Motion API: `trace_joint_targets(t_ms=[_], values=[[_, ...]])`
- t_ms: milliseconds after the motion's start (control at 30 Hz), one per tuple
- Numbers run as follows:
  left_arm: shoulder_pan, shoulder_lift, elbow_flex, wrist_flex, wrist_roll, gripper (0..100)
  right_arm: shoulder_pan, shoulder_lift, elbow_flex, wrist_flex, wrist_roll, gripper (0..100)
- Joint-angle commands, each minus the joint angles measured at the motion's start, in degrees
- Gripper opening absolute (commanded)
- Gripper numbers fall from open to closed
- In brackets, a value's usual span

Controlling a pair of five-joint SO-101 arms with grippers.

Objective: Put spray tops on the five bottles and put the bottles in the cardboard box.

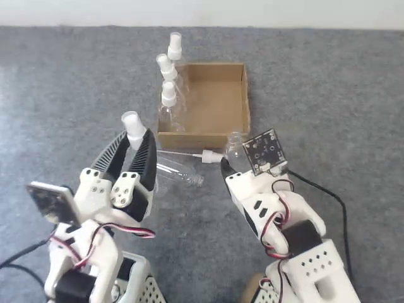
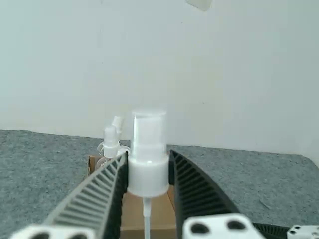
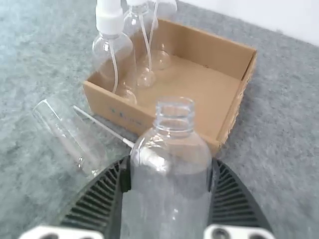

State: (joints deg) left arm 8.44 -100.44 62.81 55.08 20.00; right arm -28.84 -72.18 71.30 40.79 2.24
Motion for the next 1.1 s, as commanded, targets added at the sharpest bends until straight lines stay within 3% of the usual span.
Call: trace_joint_targets(t_ms=[0,267,467,800,1067], values=[[-0.3,-0.4,-0.2,-0.8,0.6,1,-0.6,-0.8,1.0,-6.0,1.1,11.9],[-4.7,-0.5,-0.1,-2.4,5.1,1,-0.7,-1.6,2.3,-8.4,1.1,11.8],[-5.3,-0.5,-0.1,-2.4,5.1,1,-0.7,-13.9,3.0,-2.1,1.1,11.8],[-5.3,-0.5,-0.6,-2.6,5.2,1,-1.7,-30.6,11.8,-2.9,1.3,12.3],[-9.7,-0.5,-0.6,-5.1,6.8,1,-9.0,-31.8,20.5,-10.9,10.3,11.9]])
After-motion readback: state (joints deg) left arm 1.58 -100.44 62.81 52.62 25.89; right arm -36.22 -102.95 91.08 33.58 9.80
